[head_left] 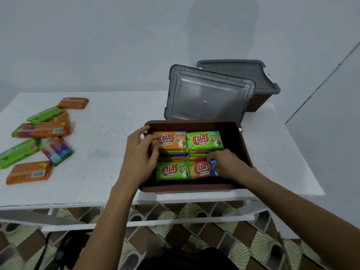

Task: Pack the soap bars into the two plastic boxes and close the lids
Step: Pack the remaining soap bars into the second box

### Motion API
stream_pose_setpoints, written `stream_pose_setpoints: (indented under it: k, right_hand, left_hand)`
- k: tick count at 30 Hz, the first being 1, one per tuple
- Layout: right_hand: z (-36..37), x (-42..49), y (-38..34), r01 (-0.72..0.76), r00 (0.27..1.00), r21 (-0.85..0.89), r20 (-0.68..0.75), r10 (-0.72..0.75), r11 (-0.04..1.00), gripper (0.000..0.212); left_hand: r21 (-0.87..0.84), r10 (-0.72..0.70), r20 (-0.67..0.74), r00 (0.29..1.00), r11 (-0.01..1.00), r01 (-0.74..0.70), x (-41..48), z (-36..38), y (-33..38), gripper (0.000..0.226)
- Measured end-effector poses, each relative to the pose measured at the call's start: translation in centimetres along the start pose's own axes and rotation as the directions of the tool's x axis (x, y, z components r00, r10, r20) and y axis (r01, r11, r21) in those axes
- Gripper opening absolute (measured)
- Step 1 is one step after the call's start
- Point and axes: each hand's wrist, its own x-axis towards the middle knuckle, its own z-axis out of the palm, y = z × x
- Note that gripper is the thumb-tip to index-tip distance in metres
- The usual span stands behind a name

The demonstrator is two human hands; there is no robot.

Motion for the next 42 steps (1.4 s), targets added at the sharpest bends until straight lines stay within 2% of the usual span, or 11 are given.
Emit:
stream_pose_setpoints:
  k: [3,7,11,15,19,23,26,30,37,39,42]
  right_hand:
    - [-0.2,0.6,0.1,0.031,0.998,-0.082,0.054,-0.027,0.996,0.027]
    - [-1.7,0.0,-1.0,0.050,0.993,-0.148,0.114,-0.034,0.988,0.032]
    - [-3.8,-0.9,-6.0,0.138,0.987,-0.014,-0.083,-0.139,0.990,0.023]
    - [-4.6,1.0,-13.6,0.361,0.904,0.210,-0.319,-0.285,0.909,0.021]
    - [-2.2,5.6,-22.5,0.485,0.846,0.262,-0.382,-0.373,0.834,0.025]
    - [2.4,10.5,-31.1,0.578,0.801,0.164,-0.302,-0.518,0.799,0.035]
    - [6.3,14.1,-36.0,0.636,0.767,-0.009,-0.109,-0.633,0.772,0.042]
    - [9.8,17.0,-39.6,0.681,0.730,-0.241,0.149,-0.667,0.692,0.042]
    - [10.9,18.1,-40.0,0.709,0.692,-0.295,0.121,-0.711,0.640,0.038]
    - [10.6,18.1,-39.8,0.710,0.689,-0.305,0.112,-0.716,0.635,0.039]
    - [10.2,17.9,-39.3,0.683,0.706,-0.314,0.057,-0.706,0.659,0.041]
  left_hand:
    - [-0.003,-0.052,-0.039,0.998,0.999,0.052,-0.2,-0.1,-0.2,0.026]
    - [-0.083,-0.031,0.033,0.999,0.996,0.033,-0.3,-0.5,-0.7,0.027]
    - [-0.146,-0.009,0.053,0.999,0.989,0.017,-1.3,-2.4,-3.4,0.031]
    - [-0.067,-0.068,0.059,0.996,0.995,0.072,-2.7,-5.9,-9.6,0.028]
    - [0.074,-0.176,0.026,0.984,0.982,0.174,-4.3,-10.2,-17.2,0.028]
    - [0.172,-0.251,0.017,0.968,0.954,0.245,-5.7,-14.2,-24.4,0.033]
    - [0.287,-0.311,0.077,0.947,0.917,0.277,-6.4,-16.8,-28.4,0.046]
    - [0.342,-0.390,0.224,0.893,0.889,0.303,-6.7,-18.9,-31.0,0.064]
    - [0.292,-0.279,0.269,0.922,0.936,0.198,-6.3,-19.5,-33.6,0.066]
    - [0.224,-0.196,0.251,0.948,0.965,0.140,-6.6,-19.3,-34.0,0.056]
    - [0.104,-0.178,0.212,0.961,0.982,0.159,-6.9,-19.3,-32.8,0.046]
